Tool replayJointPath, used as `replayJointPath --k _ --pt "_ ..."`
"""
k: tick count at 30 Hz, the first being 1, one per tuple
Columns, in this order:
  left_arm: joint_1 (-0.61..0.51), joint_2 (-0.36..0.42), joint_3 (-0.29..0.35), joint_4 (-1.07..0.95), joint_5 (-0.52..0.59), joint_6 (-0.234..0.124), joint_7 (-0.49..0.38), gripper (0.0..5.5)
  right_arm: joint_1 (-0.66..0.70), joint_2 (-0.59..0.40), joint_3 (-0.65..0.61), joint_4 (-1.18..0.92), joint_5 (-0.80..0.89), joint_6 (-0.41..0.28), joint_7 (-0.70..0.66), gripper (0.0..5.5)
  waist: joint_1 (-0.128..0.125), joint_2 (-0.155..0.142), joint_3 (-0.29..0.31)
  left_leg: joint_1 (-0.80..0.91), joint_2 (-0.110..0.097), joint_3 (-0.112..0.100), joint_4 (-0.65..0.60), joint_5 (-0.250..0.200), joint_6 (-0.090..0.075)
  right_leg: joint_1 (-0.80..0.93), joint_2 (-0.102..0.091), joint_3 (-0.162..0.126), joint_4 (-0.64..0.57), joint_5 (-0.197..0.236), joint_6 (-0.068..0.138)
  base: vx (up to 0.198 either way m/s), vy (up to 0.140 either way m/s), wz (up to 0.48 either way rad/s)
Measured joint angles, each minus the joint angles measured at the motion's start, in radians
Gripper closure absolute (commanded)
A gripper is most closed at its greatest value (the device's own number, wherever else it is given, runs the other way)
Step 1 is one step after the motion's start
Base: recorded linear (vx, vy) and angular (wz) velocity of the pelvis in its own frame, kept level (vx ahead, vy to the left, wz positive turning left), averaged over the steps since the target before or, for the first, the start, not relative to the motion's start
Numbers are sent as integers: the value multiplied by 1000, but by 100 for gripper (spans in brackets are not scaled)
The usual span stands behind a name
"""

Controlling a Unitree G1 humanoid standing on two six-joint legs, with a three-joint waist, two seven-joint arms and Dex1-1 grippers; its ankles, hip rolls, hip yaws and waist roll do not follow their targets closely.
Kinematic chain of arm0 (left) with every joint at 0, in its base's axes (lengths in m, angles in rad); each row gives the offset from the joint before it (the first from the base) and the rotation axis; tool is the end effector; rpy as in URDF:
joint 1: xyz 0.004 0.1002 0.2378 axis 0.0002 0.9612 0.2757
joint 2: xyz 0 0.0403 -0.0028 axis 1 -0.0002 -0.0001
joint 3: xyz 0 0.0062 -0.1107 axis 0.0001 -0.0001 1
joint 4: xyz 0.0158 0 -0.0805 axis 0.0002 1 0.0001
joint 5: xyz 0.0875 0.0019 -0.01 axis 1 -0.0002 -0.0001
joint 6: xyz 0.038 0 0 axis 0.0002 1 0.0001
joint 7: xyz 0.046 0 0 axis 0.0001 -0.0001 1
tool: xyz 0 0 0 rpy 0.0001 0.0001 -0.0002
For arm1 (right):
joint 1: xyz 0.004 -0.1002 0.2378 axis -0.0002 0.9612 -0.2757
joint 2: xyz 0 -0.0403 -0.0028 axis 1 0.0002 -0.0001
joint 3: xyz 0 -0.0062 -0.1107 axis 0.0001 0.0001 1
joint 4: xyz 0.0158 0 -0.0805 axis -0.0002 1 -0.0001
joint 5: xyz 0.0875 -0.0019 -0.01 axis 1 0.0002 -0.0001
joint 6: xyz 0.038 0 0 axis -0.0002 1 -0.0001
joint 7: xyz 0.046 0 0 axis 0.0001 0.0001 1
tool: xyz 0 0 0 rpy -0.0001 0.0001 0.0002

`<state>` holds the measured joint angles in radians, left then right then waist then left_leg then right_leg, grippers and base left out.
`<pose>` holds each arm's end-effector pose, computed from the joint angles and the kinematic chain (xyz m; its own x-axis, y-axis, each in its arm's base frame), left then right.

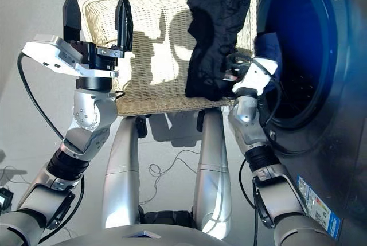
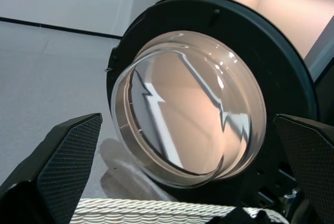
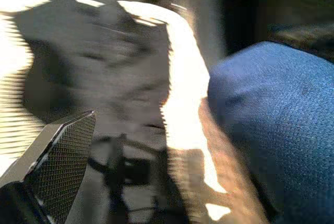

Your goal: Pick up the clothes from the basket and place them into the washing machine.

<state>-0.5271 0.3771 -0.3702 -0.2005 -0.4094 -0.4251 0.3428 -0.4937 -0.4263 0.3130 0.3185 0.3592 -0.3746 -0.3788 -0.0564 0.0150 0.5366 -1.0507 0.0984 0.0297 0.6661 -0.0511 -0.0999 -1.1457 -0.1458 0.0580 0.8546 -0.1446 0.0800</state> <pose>0.2355 0.1200 0.1808 0.5848 -0.1212 0.8021 0.3281 0.9396 -0.0972 0.2760 -0.1709 0.1083 0.8949 -0.0642 0.4417 0.0827 0.9963 -0.0227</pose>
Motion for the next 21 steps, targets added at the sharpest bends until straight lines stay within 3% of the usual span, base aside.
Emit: replayJointPath --k 6,15,21 --pt "17 -15 1 -1 -6 5 -1 0 -48 17 40 37 -42 28 20 0 2 -1 0 6 3 -1 0 0 0 7 0 -2 0 0 -1 0 0 0" --pt "14 -49 -4 -1 -64 7 -26 0 -279 89 79 415 -68 89 20 0 13 -2 0 17 3 -1 -8 1 0 18 -2 -3 -3 -1 -1 0 0 0" --pt "3 -53 -9 -1 -82 9 -43 0 -345 101 83 567 -59 110 37 0 38 -2 0 18 1 -2 -17 0 -2 17 -3 -5 -4 -1 -6 0 0 0"
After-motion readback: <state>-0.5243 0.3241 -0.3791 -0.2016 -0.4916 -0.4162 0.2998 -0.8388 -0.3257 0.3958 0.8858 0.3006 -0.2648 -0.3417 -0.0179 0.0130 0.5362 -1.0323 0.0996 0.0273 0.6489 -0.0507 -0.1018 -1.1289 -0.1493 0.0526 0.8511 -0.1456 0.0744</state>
